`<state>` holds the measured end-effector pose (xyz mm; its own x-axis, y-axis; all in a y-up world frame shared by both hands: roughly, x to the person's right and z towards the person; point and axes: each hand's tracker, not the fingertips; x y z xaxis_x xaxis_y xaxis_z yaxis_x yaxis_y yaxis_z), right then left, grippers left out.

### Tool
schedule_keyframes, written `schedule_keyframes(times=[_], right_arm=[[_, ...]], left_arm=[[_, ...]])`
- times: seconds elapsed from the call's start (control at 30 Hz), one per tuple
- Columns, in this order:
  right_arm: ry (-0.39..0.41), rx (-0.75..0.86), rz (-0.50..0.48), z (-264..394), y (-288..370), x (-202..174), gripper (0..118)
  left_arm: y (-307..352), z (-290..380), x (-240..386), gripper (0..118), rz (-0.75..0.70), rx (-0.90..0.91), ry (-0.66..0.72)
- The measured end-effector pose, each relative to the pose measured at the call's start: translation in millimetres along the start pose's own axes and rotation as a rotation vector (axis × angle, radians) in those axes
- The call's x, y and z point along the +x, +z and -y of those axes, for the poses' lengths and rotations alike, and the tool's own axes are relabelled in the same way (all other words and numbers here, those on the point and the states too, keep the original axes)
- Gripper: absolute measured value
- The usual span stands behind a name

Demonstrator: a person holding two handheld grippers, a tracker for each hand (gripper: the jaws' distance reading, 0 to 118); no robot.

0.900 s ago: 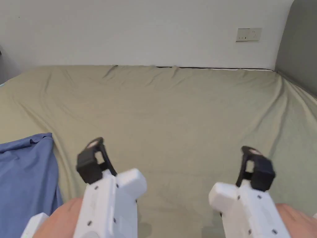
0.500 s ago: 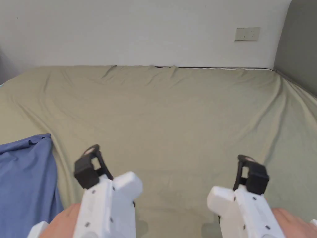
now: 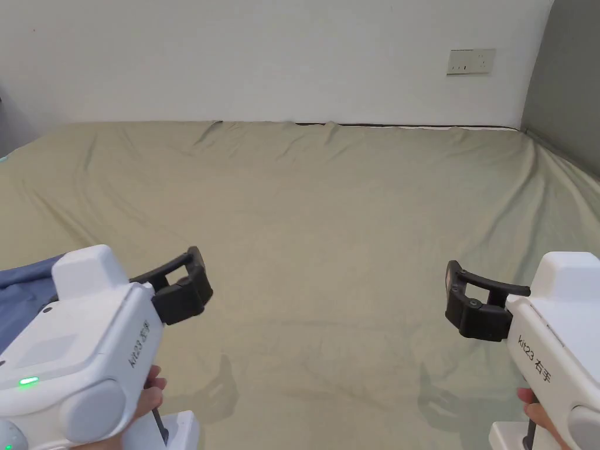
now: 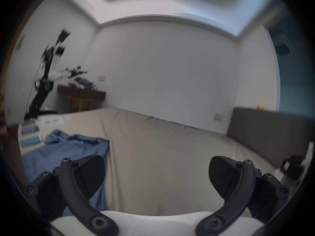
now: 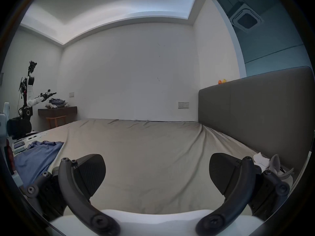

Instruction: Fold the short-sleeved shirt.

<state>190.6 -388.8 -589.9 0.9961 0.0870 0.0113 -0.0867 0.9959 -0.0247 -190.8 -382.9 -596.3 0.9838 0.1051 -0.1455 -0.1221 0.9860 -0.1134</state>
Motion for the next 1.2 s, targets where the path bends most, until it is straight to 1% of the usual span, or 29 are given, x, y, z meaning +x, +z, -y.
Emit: schedule_keyframes(times=[0.03, 0.1, 0.13, 0.27, 0.3, 0.43, 0.7, 0.9, 1.2], right_arm=[[-0.058, -0.039, -0.022, -0.9, 0.4, -1.1, 118], [-0.118, -0.065, -0.051, 0.2, -2.2, -0.5, 118], [-0.13, -0.081, -0.049, 0.9, -2.9, -0.9, 118], [-0.069, -0.045, -0.033, -0.2, -3.5, -0.5, 118], [-0.081, -0.059, -0.033, 0.3, -3.7, 0.6, 118], [-0.09, -0.065, -0.027, -0.1, -4.4, 1.3, 118], [-0.069, -0.062, -0.027, -0.4, -2.6, -1.4, 118], [-0.036, -0.05, -0.032, -0.3, -1.8, -5.3, 118], [-0.024, -0.05, -0.033, 0.5, -2.1, -5.8, 118]], left_arm=[[1.2, 2.0, 3.4, 118, 0.004, 0.014, -0.016], [4.4, 6.0, 8.4, 118, 0.02, 0.039, -0.046], [5.4, 7.0, 10.3, 118, 0.027, 0.046, -0.054], [9.1, 8.8, 16.3, 118, 0.036, 0.073, -0.108], [10.0, 8.8, 17.9, 118, 0.034, 0.081, -0.111], [11.8, 8.6, 18.7, 118, 0.042, 0.091, -0.119], [13.1, 10.0, 20.8, 118, 0.053, 0.1, -0.149], [13.6, 10.7, 21.7, 118, 0.06, 0.097, -0.145], [14.1, 12.2, 23.3, 118, 0.064, 0.09, -0.143]])
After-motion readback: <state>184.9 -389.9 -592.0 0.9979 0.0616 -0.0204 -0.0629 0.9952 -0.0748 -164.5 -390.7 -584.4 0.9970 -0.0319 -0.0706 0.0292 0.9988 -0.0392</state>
